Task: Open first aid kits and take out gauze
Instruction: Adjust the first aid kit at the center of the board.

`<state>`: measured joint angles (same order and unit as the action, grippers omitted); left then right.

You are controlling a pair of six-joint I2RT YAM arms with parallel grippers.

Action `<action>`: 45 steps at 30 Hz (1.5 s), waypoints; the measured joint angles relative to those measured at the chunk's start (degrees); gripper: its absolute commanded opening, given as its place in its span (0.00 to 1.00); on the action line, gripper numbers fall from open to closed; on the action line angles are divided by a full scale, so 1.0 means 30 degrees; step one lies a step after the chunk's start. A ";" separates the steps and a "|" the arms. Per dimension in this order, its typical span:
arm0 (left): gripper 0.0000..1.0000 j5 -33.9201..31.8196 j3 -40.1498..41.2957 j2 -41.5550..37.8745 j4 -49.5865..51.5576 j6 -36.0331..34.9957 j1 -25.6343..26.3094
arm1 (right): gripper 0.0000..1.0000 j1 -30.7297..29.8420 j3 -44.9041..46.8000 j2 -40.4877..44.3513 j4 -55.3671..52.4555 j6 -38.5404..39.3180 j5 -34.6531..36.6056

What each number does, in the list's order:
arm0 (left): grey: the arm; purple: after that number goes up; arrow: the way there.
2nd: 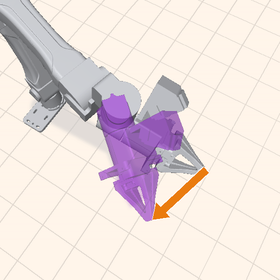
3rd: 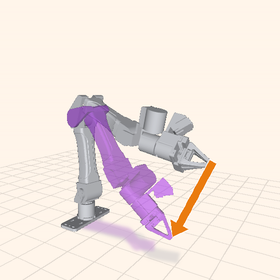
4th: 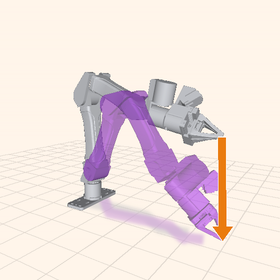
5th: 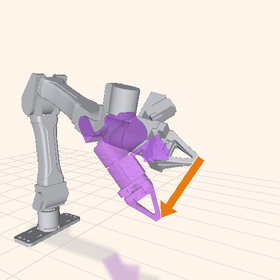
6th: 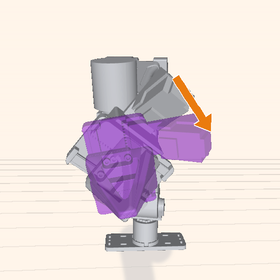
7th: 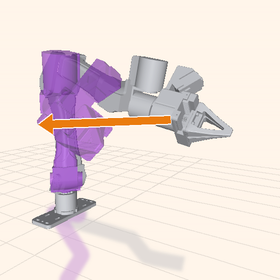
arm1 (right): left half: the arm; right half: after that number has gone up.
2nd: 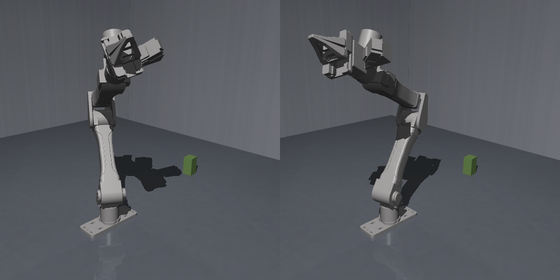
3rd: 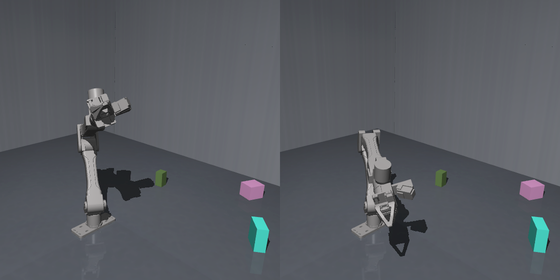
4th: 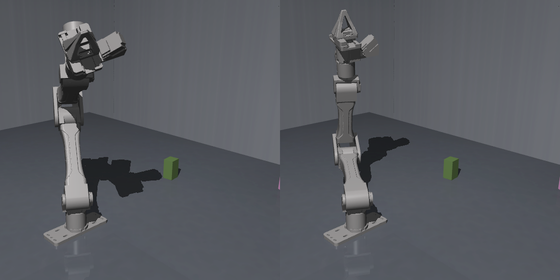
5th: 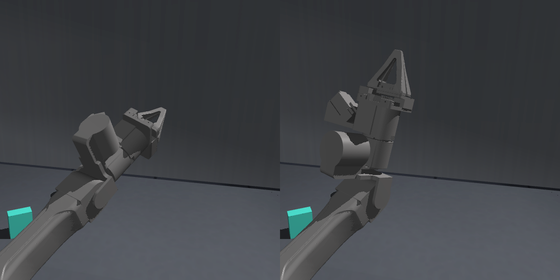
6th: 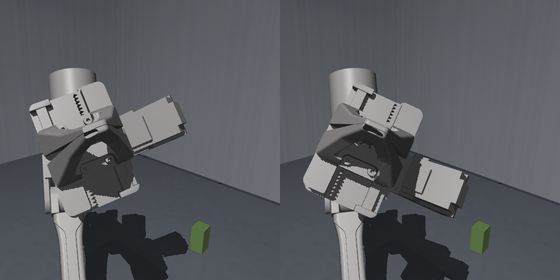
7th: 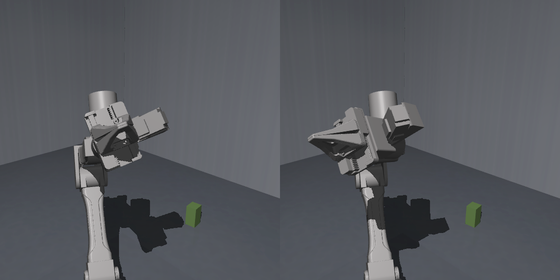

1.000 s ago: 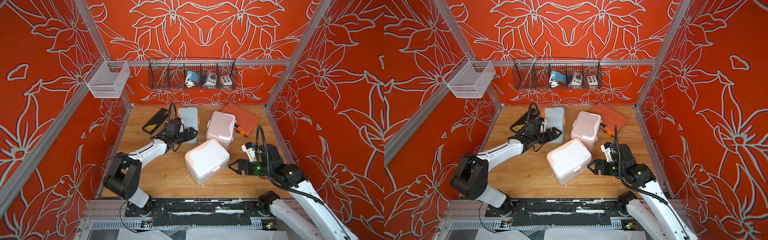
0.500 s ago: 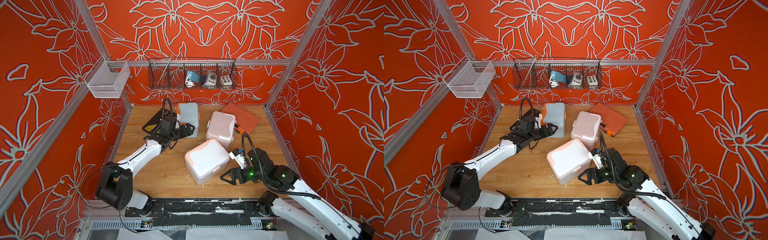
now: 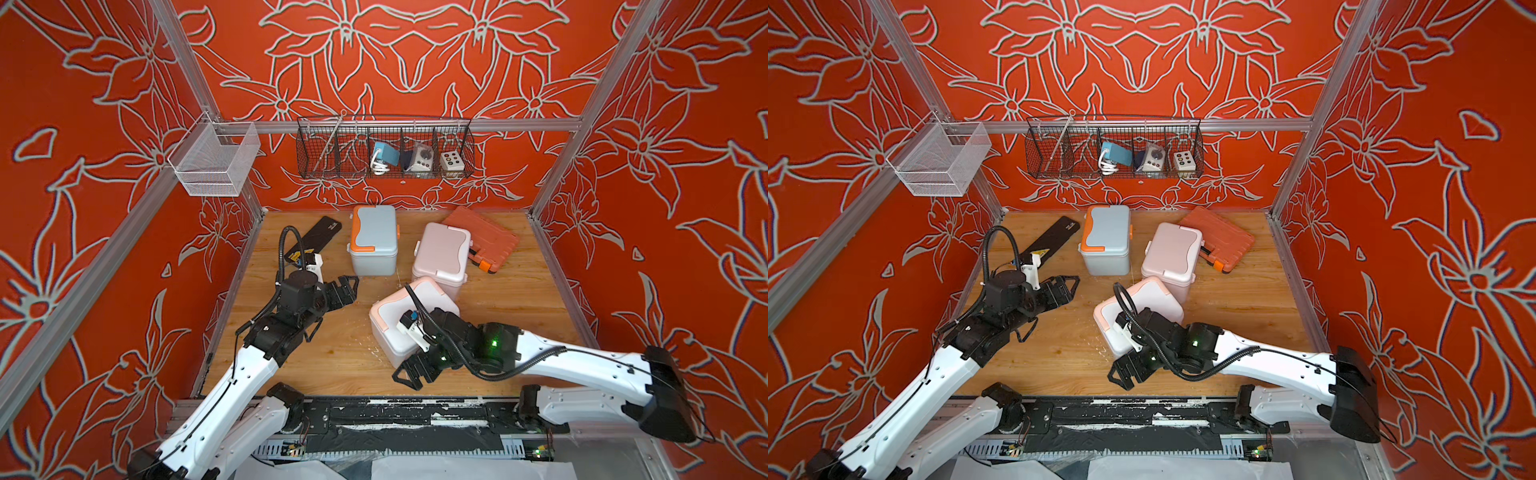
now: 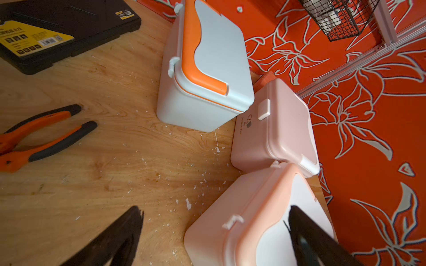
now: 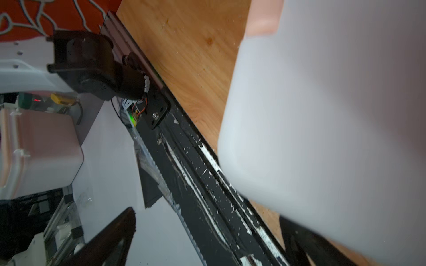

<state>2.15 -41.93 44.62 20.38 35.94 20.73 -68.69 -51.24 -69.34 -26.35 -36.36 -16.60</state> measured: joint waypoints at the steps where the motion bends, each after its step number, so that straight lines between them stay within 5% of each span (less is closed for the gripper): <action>1: 0.96 -0.0051 0.0124 -0.0277 0.0168 0.0022 0.0000 | 0.98 -0.0007 -0.0452 -0.0481 0.0080 0.0080 0.0335; 12: 0.96 -0.0758 0.1756 -0.2011 0.1413 0.0823 0.0000 | 0.98 0.0619 -0.8102 -0.7752 -0.0095 0.0940 0.2157; 19: 0.96 -0.0605 0.1617 -0.2382 0.2171 0.0940 0.0000 | 0.98 0.1712 -0.9027 -0.5799 -0.2222 0.1588 0.2178; 25: 0.96 0.1428 0.1676 -0.2688 0.2739 0.1384 0.0000 | 0.98 0.4575 -1.0207 -0.3541 -0.3249 0.2069 0.1362; 31: 0.96 0.4342 0.2557 -0.2652 0.2368 0.2331 0.0000 | 0.98 0.8218 -1.2123 -0.6156 -0.3818 0.3235 -0.0364; 39: 0.95 0.7300 0.4153 -0.1122 -0.0036 0.3322 0.0000 | 0.88 0.8772 -1.5227 -1.0841 -0.6382 0.5901 -0.2084; 45: 0.96 0.8145 0.4721 0.0546 -0.2288 0.3767 0.0000 | 0.84 0.8772 -1.5008 -1.1162 -0.7446 0.6732 -0.2157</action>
<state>26.59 -27.77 46.26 13.52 47.24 20.73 -42.37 -96.27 -102.83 -48.69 -16.16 -23.07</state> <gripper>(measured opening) 0.955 0.849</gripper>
